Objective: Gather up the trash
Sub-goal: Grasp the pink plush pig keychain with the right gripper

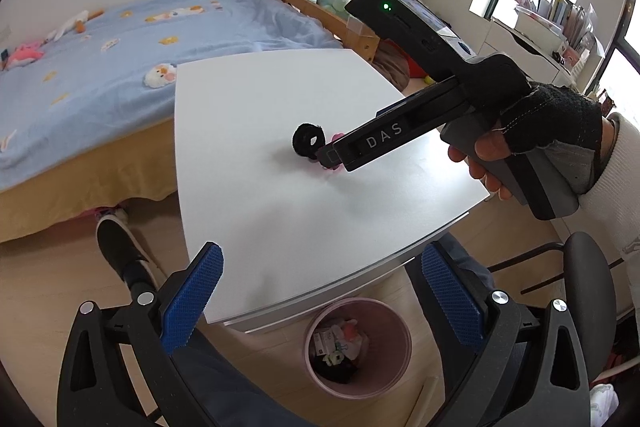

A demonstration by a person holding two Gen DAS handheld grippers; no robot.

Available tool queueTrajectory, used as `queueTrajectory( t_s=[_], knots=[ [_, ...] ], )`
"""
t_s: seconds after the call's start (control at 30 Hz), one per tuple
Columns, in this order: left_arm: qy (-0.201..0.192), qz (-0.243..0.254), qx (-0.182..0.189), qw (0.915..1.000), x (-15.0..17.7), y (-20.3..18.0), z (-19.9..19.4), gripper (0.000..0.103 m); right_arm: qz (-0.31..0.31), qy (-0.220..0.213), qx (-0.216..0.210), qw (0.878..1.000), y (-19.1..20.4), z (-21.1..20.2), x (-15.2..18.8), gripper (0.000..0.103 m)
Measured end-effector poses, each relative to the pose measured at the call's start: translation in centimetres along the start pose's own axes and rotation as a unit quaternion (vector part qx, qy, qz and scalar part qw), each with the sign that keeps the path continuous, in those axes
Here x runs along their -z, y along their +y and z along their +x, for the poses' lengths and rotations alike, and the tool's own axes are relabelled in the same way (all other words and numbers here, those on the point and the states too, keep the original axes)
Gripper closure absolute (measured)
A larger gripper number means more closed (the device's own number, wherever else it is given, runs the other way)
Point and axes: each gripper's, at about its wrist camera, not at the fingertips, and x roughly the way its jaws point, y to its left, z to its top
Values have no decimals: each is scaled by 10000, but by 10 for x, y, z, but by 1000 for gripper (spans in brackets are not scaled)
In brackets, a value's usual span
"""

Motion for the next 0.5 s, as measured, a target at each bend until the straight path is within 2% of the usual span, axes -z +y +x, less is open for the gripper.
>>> queueTrajectory(
  t_s=[0.1,0.2,0.33,0.5],
  knots=[
    [24,-40,2,10000,0,3,2,7,-99,49,89,9999,4,5,-2,18],
    [38,-80,25,10000,0,5,4,7,-150,45,117,9998,6,8,-3,20],
    [56,-64,38,10000,1,5,5,7,-208,60,216,9995,8,12,-5,34],
    [63,-60,36,10000,1,5,5,7,-256,34,250,9994,8,13,-4,37]
  ],
)
